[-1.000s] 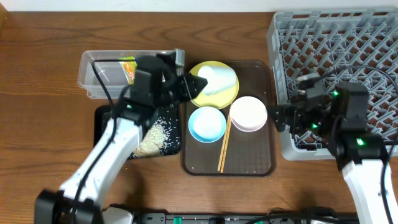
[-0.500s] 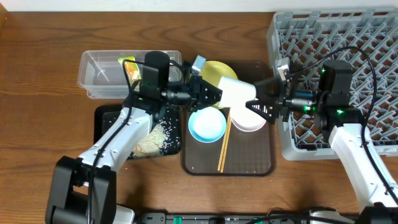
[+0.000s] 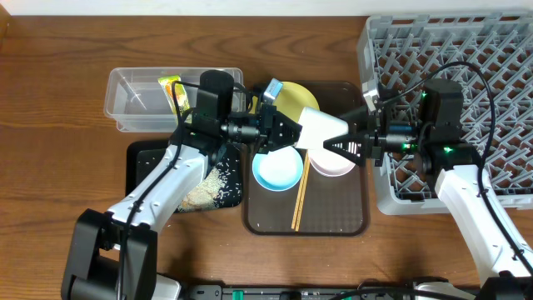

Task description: Sort waste into correct bins and load items into the dishwasher rack

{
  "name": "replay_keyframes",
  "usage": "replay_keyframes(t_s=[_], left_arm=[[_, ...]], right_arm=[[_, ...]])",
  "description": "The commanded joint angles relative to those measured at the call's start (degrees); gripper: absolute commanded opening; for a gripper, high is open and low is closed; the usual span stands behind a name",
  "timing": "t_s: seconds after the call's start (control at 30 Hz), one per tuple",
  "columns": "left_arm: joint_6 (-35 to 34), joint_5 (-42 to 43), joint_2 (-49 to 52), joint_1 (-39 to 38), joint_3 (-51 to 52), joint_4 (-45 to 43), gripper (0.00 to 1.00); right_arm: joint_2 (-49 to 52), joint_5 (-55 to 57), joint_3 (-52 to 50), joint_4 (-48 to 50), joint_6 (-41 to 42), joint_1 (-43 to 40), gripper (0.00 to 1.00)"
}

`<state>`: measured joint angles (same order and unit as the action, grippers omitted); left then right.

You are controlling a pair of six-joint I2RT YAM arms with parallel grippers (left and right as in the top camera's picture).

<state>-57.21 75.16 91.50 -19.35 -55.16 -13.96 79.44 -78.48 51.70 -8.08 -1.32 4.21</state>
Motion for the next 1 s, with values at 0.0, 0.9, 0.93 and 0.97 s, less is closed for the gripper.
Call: replay_keyframes(t_s=[0.0,0.9,0.93,0.97], left_arm=[[-0.55,-0.61,-0.17,-0.09,-0.59,-0.33,0.06],[42.36,-67.28,-26.82,5.57,-0.7,48.52,0.66],[42.36,-68.59,-27.56,5.57,-0.7,49.57,0.66],[42.36,-69.24,-28.04,5.57,-0.7,50.23,0.66]], right_arm=[[0.11,-2.25,0.76,-0.04,0.0,0.85,0.56],[-6.93,70.38,19.56,-46.8,0.94,-15.41,0.21],[-6.84,74.71,19.56,-47.98,2.54,-16.17,0.17],[-6.6,77.68,19.54,-48.92,3.98,-16.81,0.13]])
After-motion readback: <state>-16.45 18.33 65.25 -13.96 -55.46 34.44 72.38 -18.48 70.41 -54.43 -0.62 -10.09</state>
